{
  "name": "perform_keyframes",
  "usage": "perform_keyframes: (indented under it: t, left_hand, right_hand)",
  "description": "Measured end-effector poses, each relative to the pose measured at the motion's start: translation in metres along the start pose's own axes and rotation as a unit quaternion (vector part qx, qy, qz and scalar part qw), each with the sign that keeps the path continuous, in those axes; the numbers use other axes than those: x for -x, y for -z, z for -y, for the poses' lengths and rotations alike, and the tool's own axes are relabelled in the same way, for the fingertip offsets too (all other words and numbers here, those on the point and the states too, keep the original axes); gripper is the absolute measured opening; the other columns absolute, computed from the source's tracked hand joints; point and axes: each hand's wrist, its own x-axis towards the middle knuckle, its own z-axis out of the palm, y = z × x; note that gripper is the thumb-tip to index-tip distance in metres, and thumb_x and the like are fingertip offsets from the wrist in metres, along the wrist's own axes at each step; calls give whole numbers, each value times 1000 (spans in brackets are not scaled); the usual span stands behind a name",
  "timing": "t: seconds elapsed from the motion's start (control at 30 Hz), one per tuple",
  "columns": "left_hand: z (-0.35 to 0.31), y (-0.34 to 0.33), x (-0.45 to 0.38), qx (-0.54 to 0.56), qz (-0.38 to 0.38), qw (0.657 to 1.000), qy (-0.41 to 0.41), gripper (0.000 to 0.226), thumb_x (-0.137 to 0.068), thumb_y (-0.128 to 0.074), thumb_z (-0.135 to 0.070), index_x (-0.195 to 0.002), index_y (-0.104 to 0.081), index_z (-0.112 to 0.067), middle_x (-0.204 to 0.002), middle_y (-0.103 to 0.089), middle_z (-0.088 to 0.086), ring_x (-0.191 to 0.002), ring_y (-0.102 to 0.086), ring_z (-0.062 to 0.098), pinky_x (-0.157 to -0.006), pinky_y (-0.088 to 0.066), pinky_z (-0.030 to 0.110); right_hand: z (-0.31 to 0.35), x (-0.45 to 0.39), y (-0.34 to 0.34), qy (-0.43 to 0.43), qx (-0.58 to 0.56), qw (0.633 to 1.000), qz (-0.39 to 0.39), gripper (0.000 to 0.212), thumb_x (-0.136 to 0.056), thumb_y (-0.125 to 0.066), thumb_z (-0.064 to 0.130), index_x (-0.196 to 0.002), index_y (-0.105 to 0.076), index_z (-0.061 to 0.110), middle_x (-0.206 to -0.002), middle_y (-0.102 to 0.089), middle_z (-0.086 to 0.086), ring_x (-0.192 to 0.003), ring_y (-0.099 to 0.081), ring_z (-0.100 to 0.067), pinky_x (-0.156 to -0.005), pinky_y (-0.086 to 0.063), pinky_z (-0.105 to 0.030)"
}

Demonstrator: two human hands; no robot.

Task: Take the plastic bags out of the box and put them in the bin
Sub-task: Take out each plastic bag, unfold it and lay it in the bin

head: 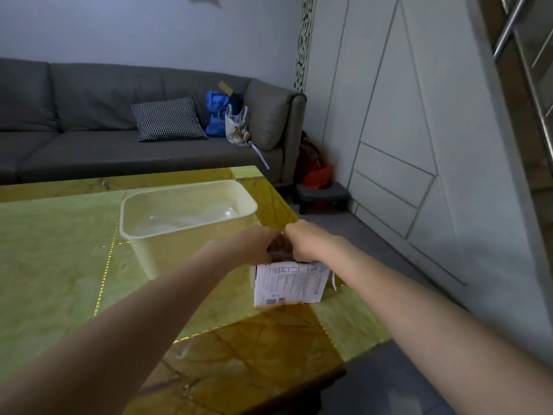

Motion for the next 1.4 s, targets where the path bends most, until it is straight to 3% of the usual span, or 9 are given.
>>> perform_keyframes:
  t: [0.3, 0.43, 0.67, 0.83, 0.93, 1.03, 1.13, 1.23, 1.4]
  left_hand:
    - [-4, 14, 9, 1, -81, 997, 10, 35, -83, -57, -10, -118, -60, -16, -108, -67, 6, -99, -61, 23, -79, -46, 27]
    - [-2, 18, 15, 47, -70, 996, 18, 35, -82, -64, -14, -116, -58, -12, -107, -67, 6, -97, -62, 21, -82, -49, 29]
    - [-1, 12, 26, 95, 8, 995, 42, 39, -84, -64, -30, -118, -54, -15, -109, -59, 4, -93, -55, 19, -76, -43, 26]
    - [3, 2, 20, 105, -12, 993, 57, 38, -80, -70, -28, -108, -54, -9, -95, -53, 2, -83, -49, 18, -59, -36, 19]
    - [5, -2, 9, 127, -10, 990, 66, 42, -79, -71, -29, -113, -56, -9, -103, -62, 3, -91, -56, 21, -74, -45, 27]
    - [6, -1, 4, 126, -12, 989, 71, 46, -80, -70, -27, -120, -55, -11, -114, -62, 6, -101, -58, 22, -84, -45, 28]
    - [10, 0, 3, 155, -10, 986, 66, 51, -79, -72, -23, -125, -53, -11, -120, -59, 4, -107, -56, 21, -92, -44, 28]
    - [11, 6, 6, 211, 12, 976, 48, 47, -79, -71, -18, -123, -55, -16, -116, -61, 0, -105, -57, 16, -95, -44, 29]
    - [20, 29, 30, 486, -6, 873, 25, 42, -79, -66, -24, -119, -54, -18, -114, -61, -2, -105, -59, 12, -92, -47, 28]
  right_hand:
    - [-4, -5, 14, -26, -108, 993, 49, 39, -74, -77, 20, -104, -55, 9, -99, -54, -6, -83, -54, -21, -54, -40, -26]
    - [-8, -8, 21, -47, -181, 976, 112, 35, -76, -77, 34, -85, -57, 6, -74, -55, -6, -59, -48, -17, -50, -38, -26]
    - [-4, -4, 28, -49, -195, 975, 97, 35, -78, -75, 28, -98, -68, -1, -73, -57, -8, -61, -51, -19, -53, -41, -27]
    - [-2, -2, 31, -4, -276, 959, 72, 22, -85, -69, 25, -95, -67, 6, -75, -56, -4, -68, -51, -17, -52, -40, -24]
    - [2, -5, 31, 9, -291, 955, 54, 5, -83, -67, 14, -84, -64, 10, -79, -61, -9, -70, -55, -21, -58, -45, -27]
    - [3, -8, 38, 34, -312, 949, 38, 14, -83, -66, 3, -75, -57, 10, -71, -60, -7, -61, -56, -16, -53, -46, -18]
    - [4, -8, 55, 84, -433, 898, -12, 15, -83, -67, 1, -78, -56, 10, -75, -60, -5, -63, -55, -11, -59, -48, -19]
    - [3, -10, 78, 103, -636, 761, -78, 16, -85, -64, -1, -76, -55, 10, -75, -59, -8, -50, -52, -7, -47, -44, -17]
    - [-2, -4, 99, 110, -743, 649, -121, 16, -88, -59, -3, -80, -53, 10, -73, -65, -9, -45, -47, -8, -43, -39, -17]
